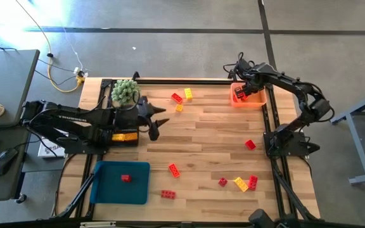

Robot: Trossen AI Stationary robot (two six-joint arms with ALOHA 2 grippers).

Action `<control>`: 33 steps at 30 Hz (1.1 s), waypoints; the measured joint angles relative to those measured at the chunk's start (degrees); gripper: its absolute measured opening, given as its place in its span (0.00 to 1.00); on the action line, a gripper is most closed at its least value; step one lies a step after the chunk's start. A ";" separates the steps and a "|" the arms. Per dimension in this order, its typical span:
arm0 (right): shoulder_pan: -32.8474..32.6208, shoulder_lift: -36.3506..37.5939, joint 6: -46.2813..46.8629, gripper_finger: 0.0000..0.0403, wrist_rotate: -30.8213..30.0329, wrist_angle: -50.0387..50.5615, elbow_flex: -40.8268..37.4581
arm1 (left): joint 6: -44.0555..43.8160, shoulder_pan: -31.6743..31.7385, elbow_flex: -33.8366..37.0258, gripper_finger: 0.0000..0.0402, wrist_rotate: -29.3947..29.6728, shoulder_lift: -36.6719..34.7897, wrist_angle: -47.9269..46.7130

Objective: Sort & place blocks by color
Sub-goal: Put the orange game piece into the orange bin, then put the yellow game piece into the black bin

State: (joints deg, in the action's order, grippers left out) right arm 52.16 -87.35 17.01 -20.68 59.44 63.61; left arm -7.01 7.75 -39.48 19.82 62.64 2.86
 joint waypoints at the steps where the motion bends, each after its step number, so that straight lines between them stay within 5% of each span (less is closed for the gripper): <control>1: 0.00 0.00 -0.62 0.33 -0.02 0.00 -0.02 | -0.06 1.02 0.00 0.50 -0.77 0.05 0.01; 9: -0.02 0.00 -2.55 0.49 -1.58 -0.27 -0.02 | 4.69 6.22 0.00 0.50 -12.61 2.67 0.15; 20: -0.07 0.00 -3.61 0.50 -1.27 -0.17 -0.02 | 11.74 11.41 -5.33 0.50 -15.37 12.24 -0.80; 27: -0.07 0.00 -2.99 0.51 1.14 0.62 -0.02 | 18.19 15.53 -13.04 0.50 -15.39 20.52 -9.58; 33: -0.08 0.00 -2.97 0.51 2.33 0.36 -0.02 | 11.54 19.07 -18.13 0.50 -18.01 27.23 -12.49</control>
State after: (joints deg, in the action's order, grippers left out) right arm 52.09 -87.35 14.04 -18.35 59.80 63.59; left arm 4.53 26.82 -57.62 1.82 89.87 -9.63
